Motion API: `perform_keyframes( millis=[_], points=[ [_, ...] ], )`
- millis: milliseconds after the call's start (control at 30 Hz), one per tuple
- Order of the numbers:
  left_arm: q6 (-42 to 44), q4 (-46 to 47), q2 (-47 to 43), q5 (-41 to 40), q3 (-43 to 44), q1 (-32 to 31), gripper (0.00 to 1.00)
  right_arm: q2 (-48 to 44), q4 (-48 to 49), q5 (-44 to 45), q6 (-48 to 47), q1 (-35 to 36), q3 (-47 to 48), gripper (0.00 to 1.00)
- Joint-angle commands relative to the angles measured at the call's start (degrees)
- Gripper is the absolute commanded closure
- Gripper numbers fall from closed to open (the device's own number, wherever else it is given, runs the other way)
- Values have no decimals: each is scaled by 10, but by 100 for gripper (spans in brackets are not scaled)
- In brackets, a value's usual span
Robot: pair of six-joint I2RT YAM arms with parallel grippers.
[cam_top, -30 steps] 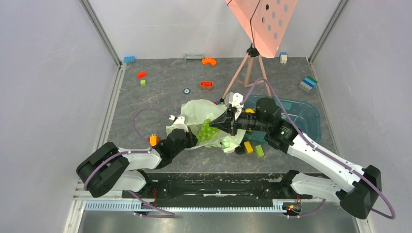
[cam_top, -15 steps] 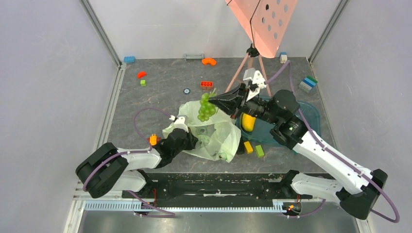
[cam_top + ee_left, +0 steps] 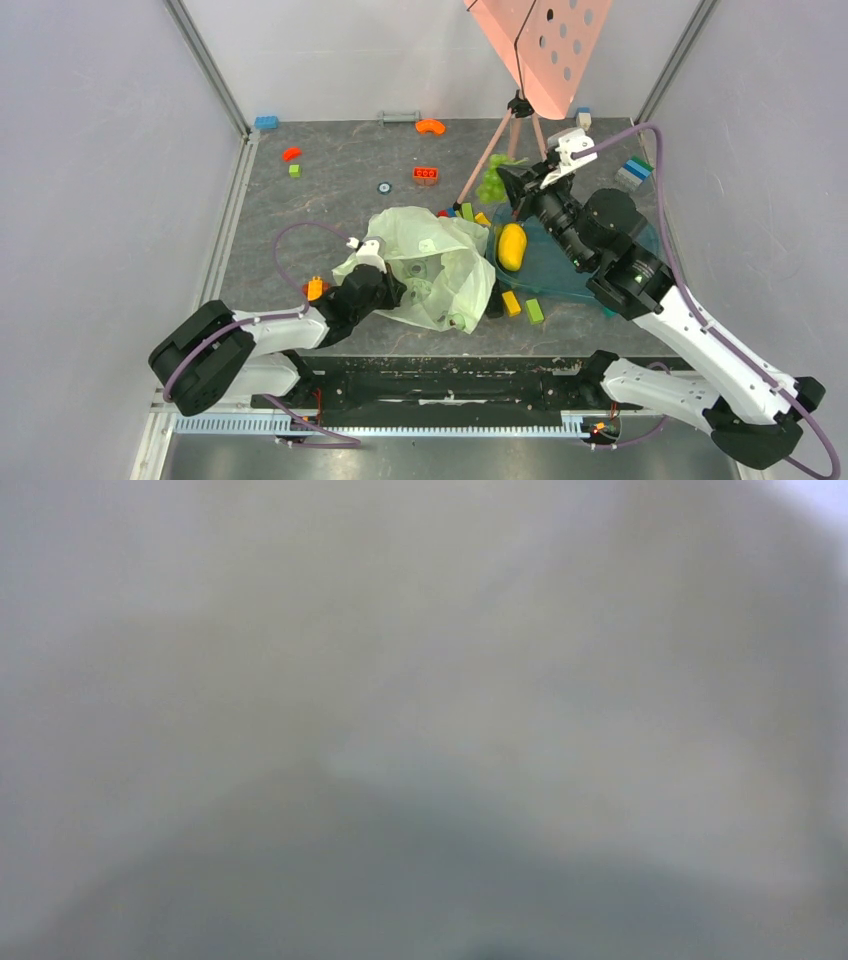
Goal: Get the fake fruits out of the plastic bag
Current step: Place the fake fruit in the bin.
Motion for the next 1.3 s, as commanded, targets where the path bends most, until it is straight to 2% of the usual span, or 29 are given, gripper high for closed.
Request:
perform_keyframes(
  millis=[0, 167, 300, 700, 1000, 1100, 1267],
  points=[
    [4, -2, -12, -20, -1, -2, 98, -27, -63, 164, -32, -2, -1, 100],
    [8, -7, -12, -20, 0, -2, 98, -46, -91, 241, -24, -23, -44, 100],
    [11, -15, -17, -21, 1, -2, 98, -49, -93, 247, 14, -61, -88, 100],
    [13, -24, -43, -25, -13, -2, 98, -10, -63, 107, 90, -257, -199, 100],
    [14, -25, -44, -24, -11, -2, 98, 24, -63, 67, 112, -304, -274, 100],
    [15, -28, -49, -25, -11, -2, 98, 25, -62, 65, 119, -308, -286, 92],
    [15, -35, -60, -28, -13, -2, 98, 17, -68, 73, 123, -315, -295, 55]
  ],
)
